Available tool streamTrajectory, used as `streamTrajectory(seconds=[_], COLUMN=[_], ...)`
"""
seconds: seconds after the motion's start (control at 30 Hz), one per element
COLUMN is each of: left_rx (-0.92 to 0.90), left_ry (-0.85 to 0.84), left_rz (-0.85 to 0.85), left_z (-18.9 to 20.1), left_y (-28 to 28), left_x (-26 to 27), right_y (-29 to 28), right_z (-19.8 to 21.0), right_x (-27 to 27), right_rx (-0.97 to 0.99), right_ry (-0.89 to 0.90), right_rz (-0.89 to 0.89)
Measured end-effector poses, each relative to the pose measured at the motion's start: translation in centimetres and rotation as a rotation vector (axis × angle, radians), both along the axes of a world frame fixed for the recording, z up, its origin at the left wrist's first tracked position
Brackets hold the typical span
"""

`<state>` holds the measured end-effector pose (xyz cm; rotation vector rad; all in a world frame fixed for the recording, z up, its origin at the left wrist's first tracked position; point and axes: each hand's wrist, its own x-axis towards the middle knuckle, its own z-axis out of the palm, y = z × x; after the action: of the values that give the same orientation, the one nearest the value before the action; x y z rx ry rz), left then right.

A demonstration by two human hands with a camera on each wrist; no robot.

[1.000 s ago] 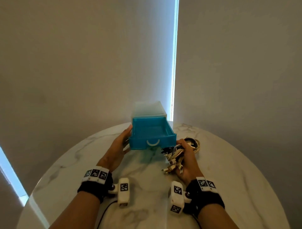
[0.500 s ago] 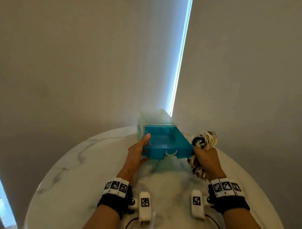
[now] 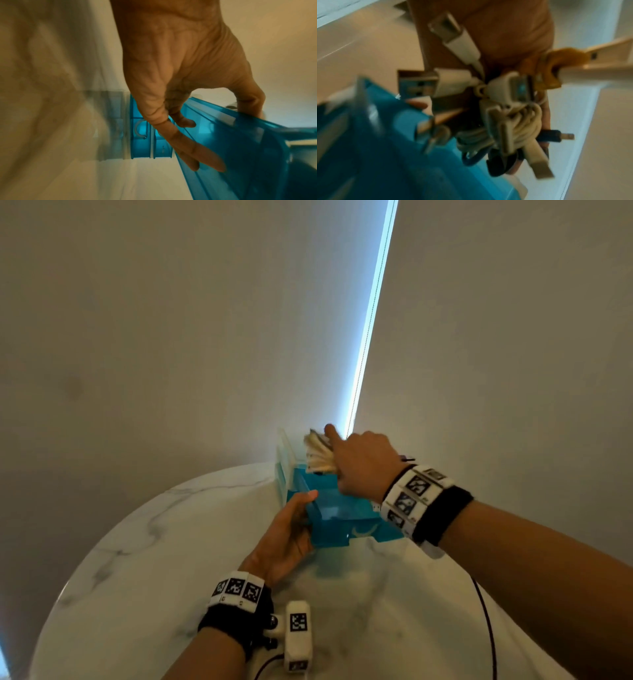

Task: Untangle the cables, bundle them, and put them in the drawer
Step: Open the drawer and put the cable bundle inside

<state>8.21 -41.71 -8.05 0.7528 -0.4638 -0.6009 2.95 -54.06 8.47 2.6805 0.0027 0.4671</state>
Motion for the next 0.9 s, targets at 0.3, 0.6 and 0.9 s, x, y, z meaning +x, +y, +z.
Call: streamTrajectory(seconds=[0.3,0.6,0.9], left_rx=[-0.055,-0.078,-0.080], left_ry=[-0.007,-0.022,0.010], left_rz=[-0.012,0.003,-0.005], left_z=[-0.3,-0.7,-0.8], left_y=[-0.2,-0.5,-0.6], left_x=[0.0,0.1,0.3], right_y=[1.4,3.0,2.3], right_z=[-2.0,-2.2,-2.0], right_x=[0.8,2.6,3.5], right_rx=[-0.213,-0.405,-0.189], right_ry=[0.172,0.290,0.261], right_rz=[-0.053,-0.200,-0.305])
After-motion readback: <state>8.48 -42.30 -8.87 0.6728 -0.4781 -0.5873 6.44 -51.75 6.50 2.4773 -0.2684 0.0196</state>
